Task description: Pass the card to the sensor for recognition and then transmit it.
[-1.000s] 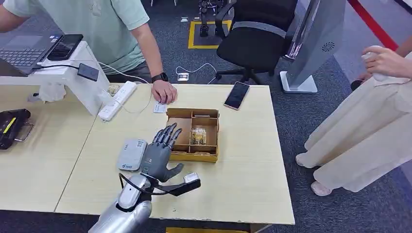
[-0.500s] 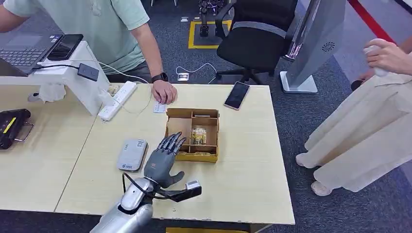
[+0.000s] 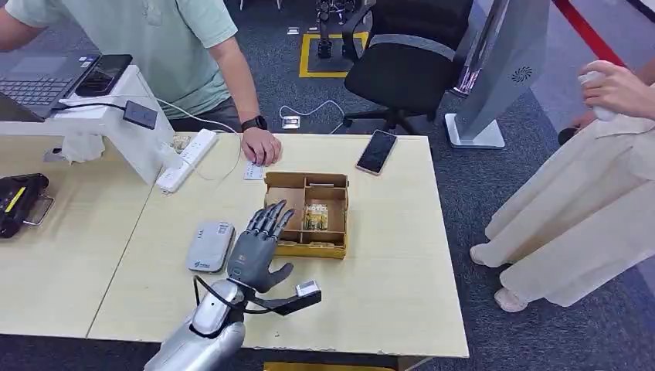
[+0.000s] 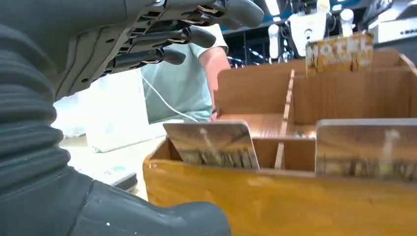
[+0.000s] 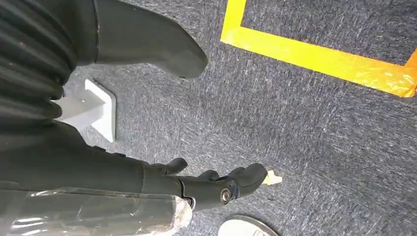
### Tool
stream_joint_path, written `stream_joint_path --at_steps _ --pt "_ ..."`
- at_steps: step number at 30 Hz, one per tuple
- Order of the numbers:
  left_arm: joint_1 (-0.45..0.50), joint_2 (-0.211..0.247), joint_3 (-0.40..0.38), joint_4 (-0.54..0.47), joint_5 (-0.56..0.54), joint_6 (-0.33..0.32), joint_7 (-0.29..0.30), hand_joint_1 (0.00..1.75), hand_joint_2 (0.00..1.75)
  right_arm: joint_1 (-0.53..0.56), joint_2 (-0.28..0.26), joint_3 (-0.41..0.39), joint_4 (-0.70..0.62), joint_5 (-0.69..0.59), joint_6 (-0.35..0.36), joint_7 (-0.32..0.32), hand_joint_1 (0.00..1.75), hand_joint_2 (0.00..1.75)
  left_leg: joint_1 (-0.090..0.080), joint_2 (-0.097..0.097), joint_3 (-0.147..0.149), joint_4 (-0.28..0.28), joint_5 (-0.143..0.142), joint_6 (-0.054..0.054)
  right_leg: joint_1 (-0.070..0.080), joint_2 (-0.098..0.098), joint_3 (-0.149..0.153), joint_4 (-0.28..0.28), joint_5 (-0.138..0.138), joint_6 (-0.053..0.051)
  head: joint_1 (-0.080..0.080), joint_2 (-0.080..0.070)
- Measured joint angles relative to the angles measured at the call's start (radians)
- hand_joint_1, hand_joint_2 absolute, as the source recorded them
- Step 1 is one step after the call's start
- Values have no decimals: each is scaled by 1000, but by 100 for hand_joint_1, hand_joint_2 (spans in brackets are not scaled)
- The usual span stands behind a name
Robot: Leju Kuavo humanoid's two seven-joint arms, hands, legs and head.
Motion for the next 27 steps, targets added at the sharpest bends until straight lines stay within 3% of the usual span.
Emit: stream_joint_path --at_steps 19,20,21,24,25,26,27 --pt "-12 -8 0 24 0 -42 3 2 175 -2 0 2 0 -12 1 -1 0 175 0 0 0 0 0 0 0 0 0 0 0 0 0 0" --pt "-12 -9 0 25 0 -44 3 98 175 -2 0 2 0 -13 1 -1 0 175 0 0 0 0 0 0 0 0 0 0 0 0 0 0" --pt "-12 -10 0 26 -1 -43 3 148 175 -2 0 2 0 -13 1 -1 0 175 0 0 0 0 0 0 0 0 0 0 0 0 0 0" --pt "-13 -16 0 29 -24 -32 13 148 175 -2 0 3 0 -13 1 -4 0 175 0 0 0 0 0 0 0 0 0 0 0 0 0 0" --pt "-14 -18 0 31 -27 -30 15 154 175 -3 0 4 0 -13 1 -3 0 175 0 0 0 0 0 0 0 0 0 0 0 0 0 0" --pt "-14 -19 -1 32 -29 -29 16 175 175 -2 0 5 0 -13 1 -3 0 175 0 0 0 0 0 0 0 0 0 0 0 0 0 0" --pt "-14 -21 -1 33 -30 -29 16 175 175 -2 0 6 0 -13 1 -3 0 175 0 0 0 0 0 0 0 0 0 0 0 0 0 0"
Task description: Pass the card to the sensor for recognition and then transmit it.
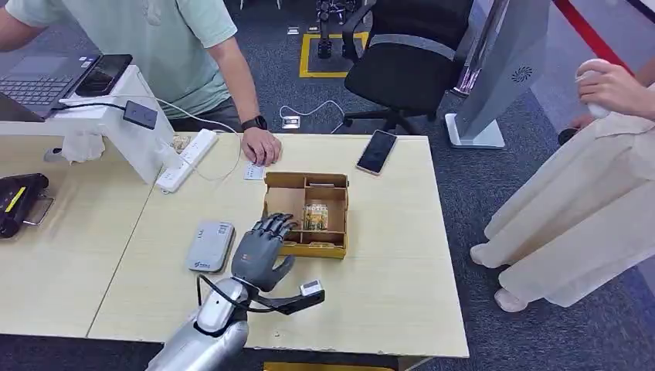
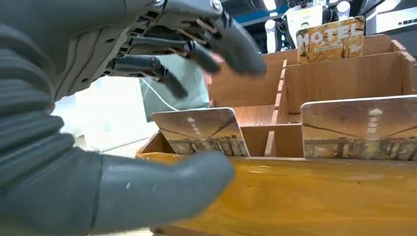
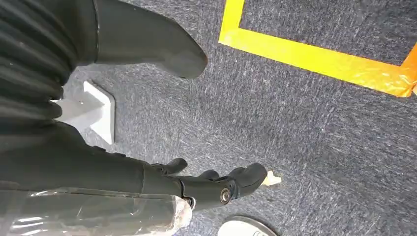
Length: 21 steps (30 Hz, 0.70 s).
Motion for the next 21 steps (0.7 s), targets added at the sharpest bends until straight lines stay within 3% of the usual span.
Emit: stream_joint_path --at_steps 12,21 --pt "-9 -15 0 11 -14 79 -2 175 175 0 2 13 0 -3 0 7 0 175 0 0 0 0 0 0 0 0 0 0 0 0 0 0" --pt "-12 -29 -7 17 -14 84 -14 175 175 -1 2 19 0 -4 -1 12 0 175 0 0 0 0 0 0 0 0 0 0 0 0 0 0"
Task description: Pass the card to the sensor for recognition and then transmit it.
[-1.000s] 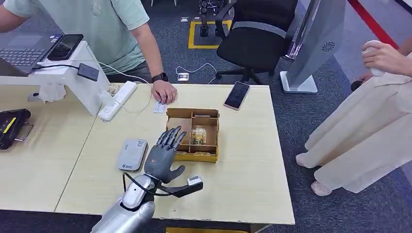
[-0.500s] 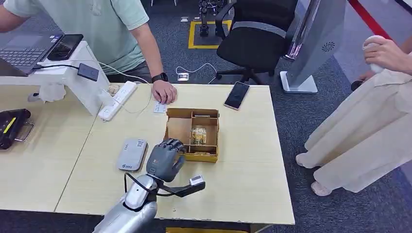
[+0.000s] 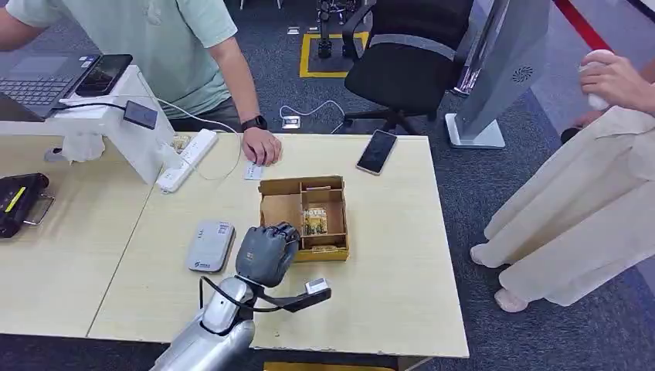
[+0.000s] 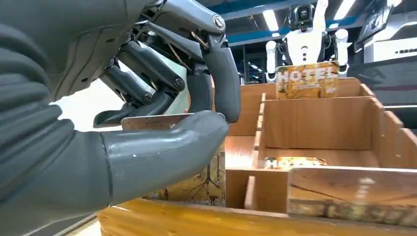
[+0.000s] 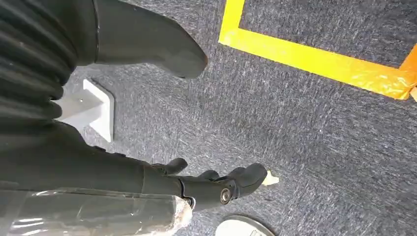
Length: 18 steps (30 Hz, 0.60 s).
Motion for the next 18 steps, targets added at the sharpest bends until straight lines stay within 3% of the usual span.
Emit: stream_joint_path --at_steps 18 --pt "-7 -14 -10 9 -22 53 -6 175 175 5 0 21 0 8 -8 47 0 175 0 0 0 0 0 0 0 0 0 0 0 0 0 0"
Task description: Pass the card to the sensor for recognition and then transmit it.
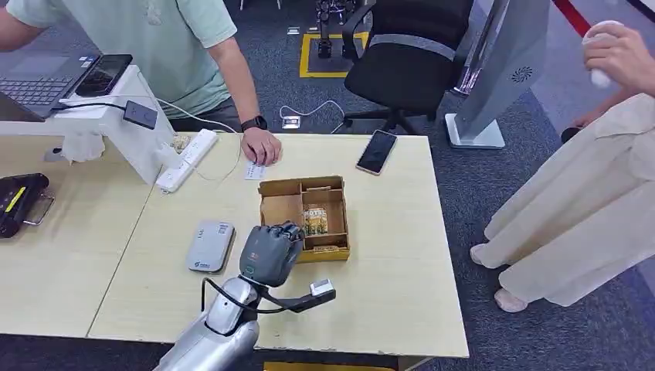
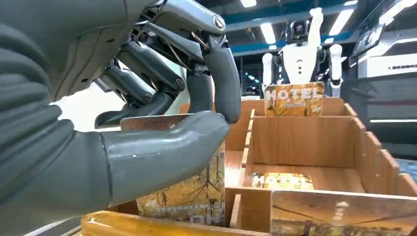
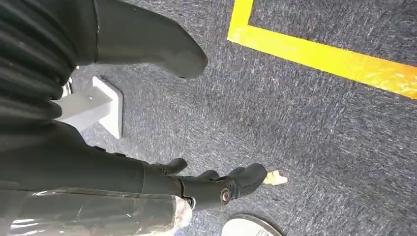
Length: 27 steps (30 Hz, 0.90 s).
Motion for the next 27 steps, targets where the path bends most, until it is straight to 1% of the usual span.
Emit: stream_joint_path --at_steps 4,10,21,27 --pt "-6 0 0 0 -26 12 8 175 175 1 0 3 0 13 -14 20 0 175 0 0 0 0 0 0 0 0 0 0 0 0 0 0" --pt "-33 3 1 -8 -38 13 8 175 175 1 0 5 0 13 -16 22 0 175 0 0 0 0 0 0 0 0 0 0 0 0 0 0" --pt "-106 20 64 -82 -47 16 -9 175 175 2 0 15 0 13 -20 29 0 175 0 0 0 0 0 0 0 0 0 0 0 0 0 0" --pt "-126 31 68 -99 -35 16 -14 175 175 2 0 22 0 13 -23 29 0 175 0 0 0 0 0 0 0 0 0 0 0 0 0 0"
